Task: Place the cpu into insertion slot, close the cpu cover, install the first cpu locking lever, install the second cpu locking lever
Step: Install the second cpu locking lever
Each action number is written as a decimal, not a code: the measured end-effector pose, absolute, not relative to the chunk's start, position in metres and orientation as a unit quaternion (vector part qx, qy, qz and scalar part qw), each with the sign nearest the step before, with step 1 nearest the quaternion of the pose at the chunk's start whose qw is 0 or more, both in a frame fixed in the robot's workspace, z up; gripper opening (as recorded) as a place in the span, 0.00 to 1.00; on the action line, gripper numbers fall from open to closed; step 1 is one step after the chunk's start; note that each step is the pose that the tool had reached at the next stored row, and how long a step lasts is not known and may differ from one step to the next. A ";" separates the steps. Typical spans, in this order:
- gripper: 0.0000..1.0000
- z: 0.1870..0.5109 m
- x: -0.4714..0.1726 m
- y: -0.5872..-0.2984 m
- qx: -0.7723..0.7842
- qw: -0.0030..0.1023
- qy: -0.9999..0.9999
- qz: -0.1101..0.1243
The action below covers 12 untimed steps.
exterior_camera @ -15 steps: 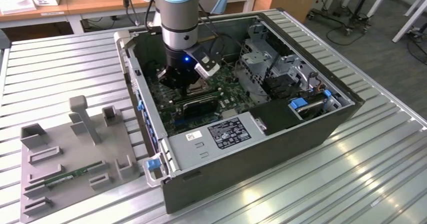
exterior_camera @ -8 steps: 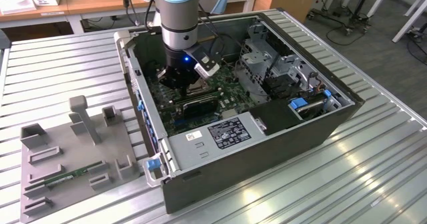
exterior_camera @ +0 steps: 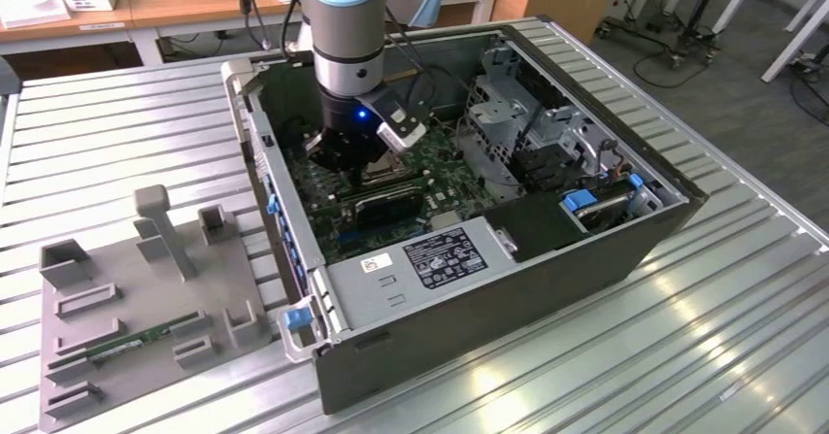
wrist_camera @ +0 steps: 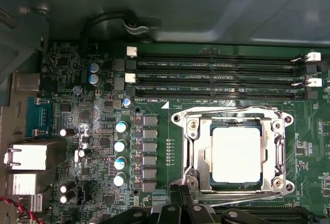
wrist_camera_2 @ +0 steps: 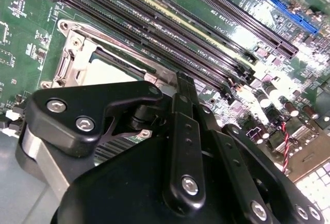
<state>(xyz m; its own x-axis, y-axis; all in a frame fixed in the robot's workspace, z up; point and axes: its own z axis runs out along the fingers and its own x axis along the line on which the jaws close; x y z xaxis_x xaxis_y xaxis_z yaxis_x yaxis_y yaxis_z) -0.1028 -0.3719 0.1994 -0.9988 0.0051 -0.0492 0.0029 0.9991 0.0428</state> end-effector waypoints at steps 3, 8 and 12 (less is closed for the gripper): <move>0.11 0.199 -0.103 -0.372 0.002 0.025 0.999 0.022; 0.11 0.199 -0.103 -0.372 0.002 0.025 0.999 0.022; 0.11 0.200 -0.103 -0.372 0.002 0.025 0.999 0.021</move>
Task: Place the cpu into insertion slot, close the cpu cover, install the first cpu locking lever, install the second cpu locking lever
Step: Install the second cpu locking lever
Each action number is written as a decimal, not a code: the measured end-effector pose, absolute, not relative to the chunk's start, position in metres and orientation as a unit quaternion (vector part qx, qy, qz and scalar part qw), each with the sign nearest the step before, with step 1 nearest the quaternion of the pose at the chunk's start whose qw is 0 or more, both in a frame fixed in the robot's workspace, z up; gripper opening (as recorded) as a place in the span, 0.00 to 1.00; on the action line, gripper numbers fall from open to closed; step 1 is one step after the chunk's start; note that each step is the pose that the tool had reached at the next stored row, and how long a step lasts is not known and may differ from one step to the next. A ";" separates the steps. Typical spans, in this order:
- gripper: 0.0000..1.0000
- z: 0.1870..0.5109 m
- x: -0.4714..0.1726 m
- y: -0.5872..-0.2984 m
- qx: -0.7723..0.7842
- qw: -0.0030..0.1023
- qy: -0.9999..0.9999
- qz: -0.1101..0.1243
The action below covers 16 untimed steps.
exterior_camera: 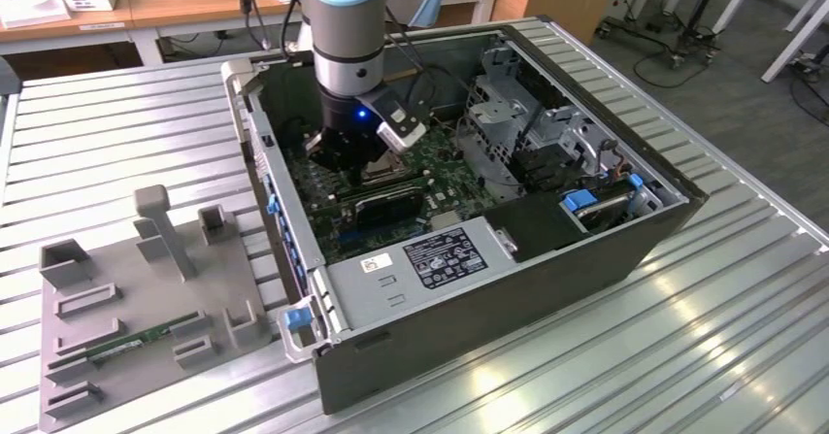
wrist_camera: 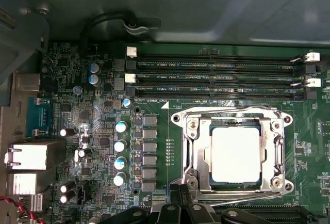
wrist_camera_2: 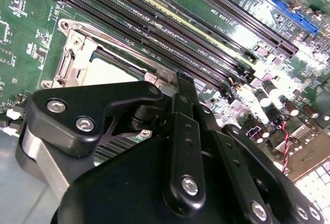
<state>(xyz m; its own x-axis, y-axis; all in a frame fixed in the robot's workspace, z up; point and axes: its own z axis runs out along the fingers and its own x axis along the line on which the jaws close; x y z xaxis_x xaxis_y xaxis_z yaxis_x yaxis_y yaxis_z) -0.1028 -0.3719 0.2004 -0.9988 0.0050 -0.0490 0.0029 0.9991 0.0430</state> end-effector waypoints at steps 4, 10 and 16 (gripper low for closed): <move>0.11 0.203 -0.103 -0.372 0.002 0.025 0.999 0.022; 0.11 0.208 -0.102 -0.372 0.002 0.025 0.999 0.022; 0.11 0.218 -0.102 -0.372 0.002 0.025 0.999 0.022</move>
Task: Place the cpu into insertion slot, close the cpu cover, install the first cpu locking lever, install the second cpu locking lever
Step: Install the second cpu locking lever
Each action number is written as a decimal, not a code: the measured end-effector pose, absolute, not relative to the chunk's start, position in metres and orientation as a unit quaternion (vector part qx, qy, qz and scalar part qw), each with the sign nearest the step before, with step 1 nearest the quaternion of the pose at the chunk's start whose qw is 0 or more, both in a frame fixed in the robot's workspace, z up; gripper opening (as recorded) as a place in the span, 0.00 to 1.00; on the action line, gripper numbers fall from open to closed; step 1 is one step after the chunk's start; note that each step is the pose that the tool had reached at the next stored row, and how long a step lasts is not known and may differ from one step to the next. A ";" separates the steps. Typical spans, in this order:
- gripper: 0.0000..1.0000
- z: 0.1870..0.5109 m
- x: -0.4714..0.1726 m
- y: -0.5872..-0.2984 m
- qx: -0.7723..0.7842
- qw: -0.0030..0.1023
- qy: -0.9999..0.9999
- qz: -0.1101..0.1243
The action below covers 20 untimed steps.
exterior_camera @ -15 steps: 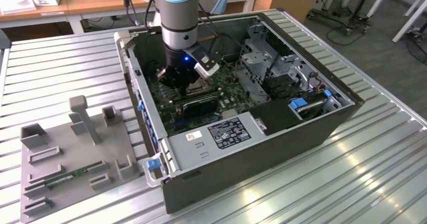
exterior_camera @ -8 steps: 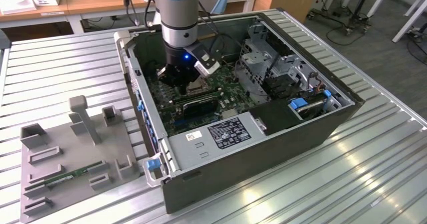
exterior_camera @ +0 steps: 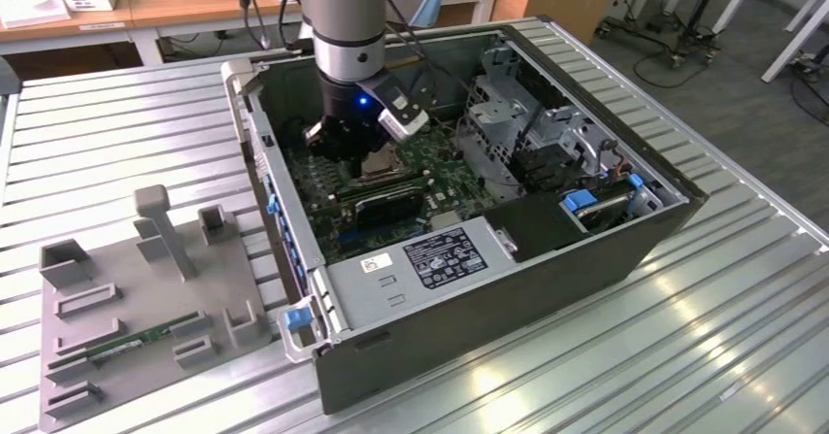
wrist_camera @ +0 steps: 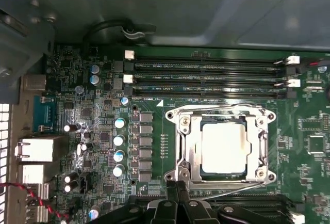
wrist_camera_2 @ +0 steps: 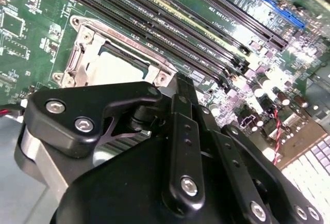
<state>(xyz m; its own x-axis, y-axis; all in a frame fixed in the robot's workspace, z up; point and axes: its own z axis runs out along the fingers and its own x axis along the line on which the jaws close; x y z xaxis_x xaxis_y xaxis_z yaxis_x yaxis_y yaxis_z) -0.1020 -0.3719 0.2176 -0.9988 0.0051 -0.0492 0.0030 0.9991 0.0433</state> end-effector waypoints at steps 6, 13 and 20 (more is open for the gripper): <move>0.11 0.228 -0.101 -0.372 0.002 0.025 0.999 0.022; 0.11 0.244 -0.100 -0.372 0.002 0.025 0.999 0.021; 0.11 0.256 -0.100 -0.372 0.002 0.025 0.999 0.020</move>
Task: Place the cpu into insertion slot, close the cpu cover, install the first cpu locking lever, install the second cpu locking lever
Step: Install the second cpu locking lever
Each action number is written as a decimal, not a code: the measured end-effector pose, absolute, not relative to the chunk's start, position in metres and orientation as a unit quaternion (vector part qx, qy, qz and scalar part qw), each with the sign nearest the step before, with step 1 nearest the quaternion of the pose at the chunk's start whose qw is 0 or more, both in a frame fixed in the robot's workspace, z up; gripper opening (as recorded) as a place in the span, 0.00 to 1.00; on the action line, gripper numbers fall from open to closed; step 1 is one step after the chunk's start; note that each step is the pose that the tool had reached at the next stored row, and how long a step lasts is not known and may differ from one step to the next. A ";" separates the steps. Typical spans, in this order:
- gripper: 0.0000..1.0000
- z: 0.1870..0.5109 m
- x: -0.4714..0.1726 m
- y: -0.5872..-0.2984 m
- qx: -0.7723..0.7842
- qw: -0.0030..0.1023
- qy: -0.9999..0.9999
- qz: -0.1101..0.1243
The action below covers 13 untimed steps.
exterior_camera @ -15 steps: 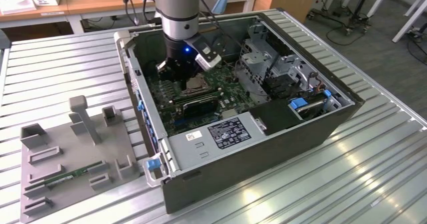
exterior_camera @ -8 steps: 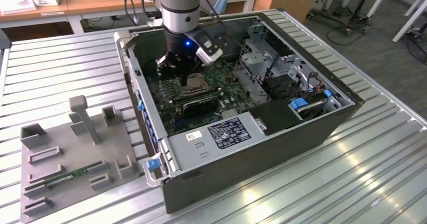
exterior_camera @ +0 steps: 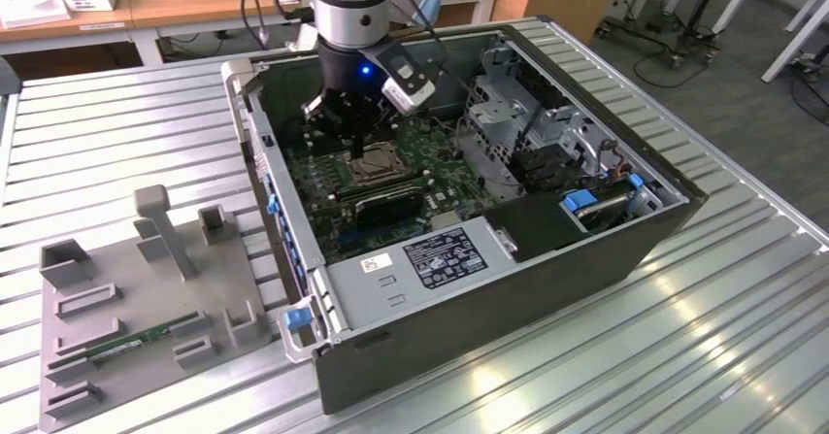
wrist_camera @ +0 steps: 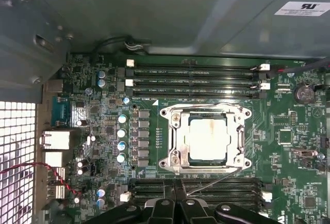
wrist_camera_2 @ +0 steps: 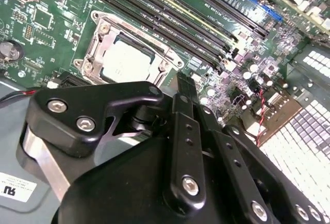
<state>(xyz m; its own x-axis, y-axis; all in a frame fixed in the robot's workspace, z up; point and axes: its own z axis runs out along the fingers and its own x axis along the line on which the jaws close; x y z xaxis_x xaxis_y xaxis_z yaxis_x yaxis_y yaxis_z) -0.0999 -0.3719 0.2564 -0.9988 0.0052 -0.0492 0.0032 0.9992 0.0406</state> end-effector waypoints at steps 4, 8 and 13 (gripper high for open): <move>0.11 0.257 -0.099 -0.372 0.002 0.025 0.999 0.020; 0.11 0.257 -0.087 -0.372 0.002 0.024 1.000 0.020; 0.11 0.256 -0.082 -0.375 0.002 0.023 1.000 0.020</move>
<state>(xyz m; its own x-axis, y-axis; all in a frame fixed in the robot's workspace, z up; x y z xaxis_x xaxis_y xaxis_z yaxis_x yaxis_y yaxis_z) -0.0819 -0.3753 0.2565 -0.9989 0.0052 -0.0459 0.0034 0.9992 0.0405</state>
